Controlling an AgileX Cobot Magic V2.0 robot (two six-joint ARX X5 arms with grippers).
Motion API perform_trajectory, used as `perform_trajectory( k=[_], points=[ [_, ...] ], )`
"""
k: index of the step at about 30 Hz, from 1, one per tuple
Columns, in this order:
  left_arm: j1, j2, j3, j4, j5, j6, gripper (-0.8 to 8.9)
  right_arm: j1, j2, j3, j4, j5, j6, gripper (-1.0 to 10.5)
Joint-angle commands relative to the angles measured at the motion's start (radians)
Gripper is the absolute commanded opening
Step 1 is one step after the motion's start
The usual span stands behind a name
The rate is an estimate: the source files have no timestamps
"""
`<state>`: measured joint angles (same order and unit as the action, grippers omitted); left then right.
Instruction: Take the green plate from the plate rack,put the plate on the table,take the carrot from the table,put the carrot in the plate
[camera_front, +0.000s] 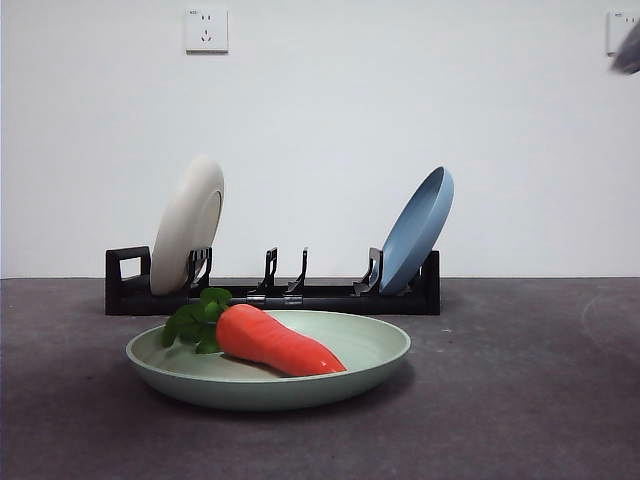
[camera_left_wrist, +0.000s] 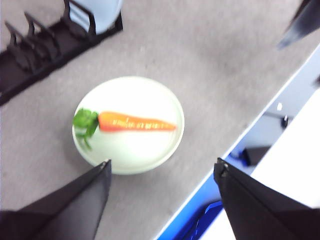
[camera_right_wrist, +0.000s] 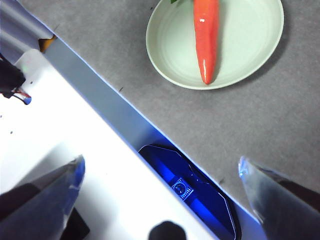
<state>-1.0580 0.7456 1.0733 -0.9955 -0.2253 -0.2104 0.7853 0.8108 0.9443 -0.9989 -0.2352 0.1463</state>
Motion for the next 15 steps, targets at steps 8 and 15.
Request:
perform_trajectory(
  k=[8, 15],
  points=[
    [-0.003, -0.002, -0.005, -0.038, 0.023, -0.001, -0.08, 0.002, -0.059, -0.005, -0.023, -0.002, 0.002, -0.1],
    [-0.003, -0.002, -0.005, -0.038, 0.018, 0.0, -0.04, 0.002, -0.059, -0.005, -0.023, 0.001, 0.003, 0.0]
  ],
)
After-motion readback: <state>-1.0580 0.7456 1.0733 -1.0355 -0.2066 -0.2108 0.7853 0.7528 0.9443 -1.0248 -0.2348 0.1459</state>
